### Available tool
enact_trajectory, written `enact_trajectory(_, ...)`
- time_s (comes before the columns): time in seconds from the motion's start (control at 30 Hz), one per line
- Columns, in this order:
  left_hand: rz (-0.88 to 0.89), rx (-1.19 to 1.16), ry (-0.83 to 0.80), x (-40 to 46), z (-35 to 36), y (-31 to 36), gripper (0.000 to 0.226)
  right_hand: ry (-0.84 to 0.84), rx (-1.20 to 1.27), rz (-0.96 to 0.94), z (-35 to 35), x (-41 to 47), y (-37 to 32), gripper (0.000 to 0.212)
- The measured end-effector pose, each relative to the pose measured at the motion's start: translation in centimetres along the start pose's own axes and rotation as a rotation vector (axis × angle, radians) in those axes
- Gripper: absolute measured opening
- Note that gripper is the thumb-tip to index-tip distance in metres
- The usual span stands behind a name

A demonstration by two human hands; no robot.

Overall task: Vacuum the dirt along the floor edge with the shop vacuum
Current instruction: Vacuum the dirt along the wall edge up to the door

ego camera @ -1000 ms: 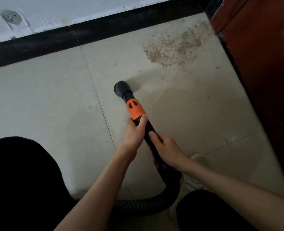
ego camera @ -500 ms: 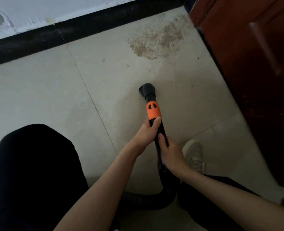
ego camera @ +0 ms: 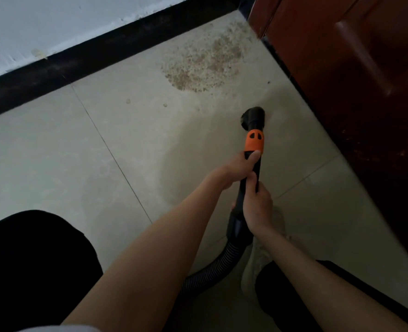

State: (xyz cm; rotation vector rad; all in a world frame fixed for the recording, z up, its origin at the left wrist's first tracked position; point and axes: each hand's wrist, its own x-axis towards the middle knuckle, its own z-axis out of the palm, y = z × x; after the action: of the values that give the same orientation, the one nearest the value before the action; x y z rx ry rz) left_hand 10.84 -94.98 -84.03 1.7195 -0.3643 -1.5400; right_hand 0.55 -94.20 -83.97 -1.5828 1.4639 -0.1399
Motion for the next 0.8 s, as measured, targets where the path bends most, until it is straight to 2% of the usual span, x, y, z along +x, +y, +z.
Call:
enact_trajectory(0.07, 0.001, -0.020, 0.086, 0.4, -0.5, 0.1, 0.041, -0.034, 0.014, -0.011, 0.4, 0.6, -0.8, 0.040)
enact_trajectory(0.13, 0.010, -0.029, 0.246, 0.5, -1.4, -0.3, 0.046, -0.109, 0.023, -0.034, 1.1, 0.7, -1.7, 0.037)
enact_trajectory(0.2, 0.031, -0.096, 0.388, -0.3, -2.6, -1.6, 0.044, -0.232, -0.016, -0.063, 2.1, 0.5, -2.0, 0.038)
enact_trajectory(0.27, 0.034, -0.197, 0.459, -1.8, -3.8, -3.0, 0.040, -0.371, -0.068, -0.094, 2.9, 0.0, -2.1, 0.047)
enact_trajectory(0.37, 0.032, -0.274, 0.444, -3.0, -5.5, -3.8, 0.033, -0.457, -0.090, -0.104, 3.6, -0.5, -2.8, 0.052)
enact_trajectory(0.47, 0.054, -0.234, 0.389, -2.1, -6.0, -2.6, 0.031, -0.341, -0.103, -0.117, 3.7, 0.2, -3.3, 0.043)
enact_trajectory(0.57, 0.077, -0.138, 0.310, -0.2, -4.7, -0.5, 0.027, -0.215, 0.079, -0.033, 3.4, 1.3, -2.7, 0.044)
enact_trajectory(0.63, 0.071, -0.062, 0.268, 0.8, -3.4, 0.6, 0.035, -0.160, 0.202, 0.040, 2.8, 2.1, -2.3, 0.046)
enact_trajectory(0.7, 0.052, -0.017, 0.238, 1.4, -2.5, 1.5, 0.044, -0.146, 0.318, 0.087, 2.2, 2.9, -1.9, 0.046)
enact_trajectory(0.8, 0.064, 0.051, 0.222, 2.6, -2.0, 2.5, 0.045, -0.162, 0.463, 0.137, 1.8, 3.9, -2.0, 0.047)
